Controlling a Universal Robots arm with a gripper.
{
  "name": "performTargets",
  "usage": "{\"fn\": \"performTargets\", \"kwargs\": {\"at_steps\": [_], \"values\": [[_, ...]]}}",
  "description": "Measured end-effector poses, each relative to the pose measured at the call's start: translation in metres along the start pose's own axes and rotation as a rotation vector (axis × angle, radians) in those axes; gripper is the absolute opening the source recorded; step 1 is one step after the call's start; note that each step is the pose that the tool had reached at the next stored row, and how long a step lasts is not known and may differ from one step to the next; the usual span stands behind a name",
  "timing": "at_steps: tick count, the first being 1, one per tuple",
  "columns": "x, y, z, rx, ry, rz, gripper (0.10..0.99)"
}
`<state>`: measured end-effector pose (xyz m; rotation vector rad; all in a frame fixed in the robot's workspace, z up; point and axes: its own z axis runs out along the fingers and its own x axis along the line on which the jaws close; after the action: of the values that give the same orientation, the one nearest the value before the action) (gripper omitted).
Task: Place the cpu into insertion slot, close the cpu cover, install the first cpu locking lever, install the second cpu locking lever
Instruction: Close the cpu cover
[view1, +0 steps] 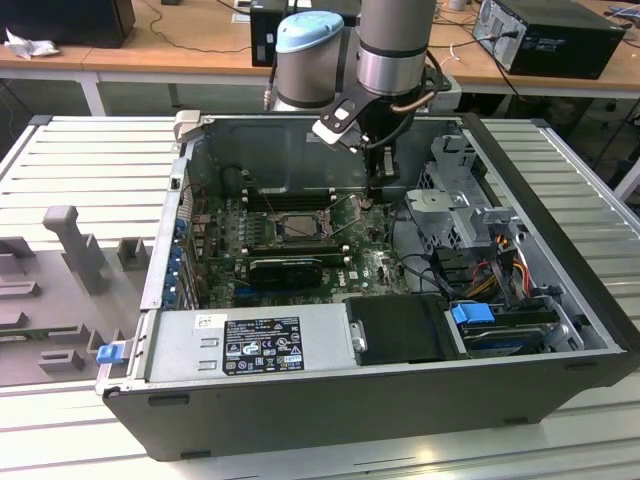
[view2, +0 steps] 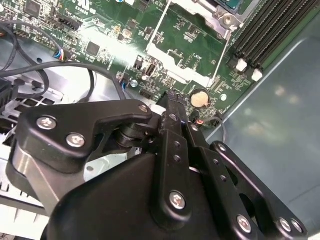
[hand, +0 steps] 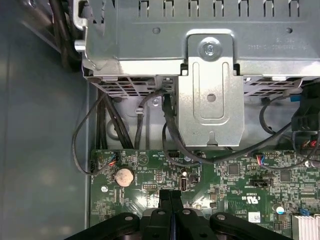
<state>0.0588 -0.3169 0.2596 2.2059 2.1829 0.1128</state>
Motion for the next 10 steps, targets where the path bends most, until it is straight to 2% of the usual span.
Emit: {"fn": "performTargets", "kwargs": {"at_steps": [2,7,10], "values": [[-0.0004,-0.0003,0.0045,0.0,0.0004,-0.001,0.106],[-0.0006,-0.0007,0.0101,0.001,0.0019,-0.021,0.106],[-0.0008,-0.001,0.0128,0.008,0.0008,-0.029,0.106]]}}
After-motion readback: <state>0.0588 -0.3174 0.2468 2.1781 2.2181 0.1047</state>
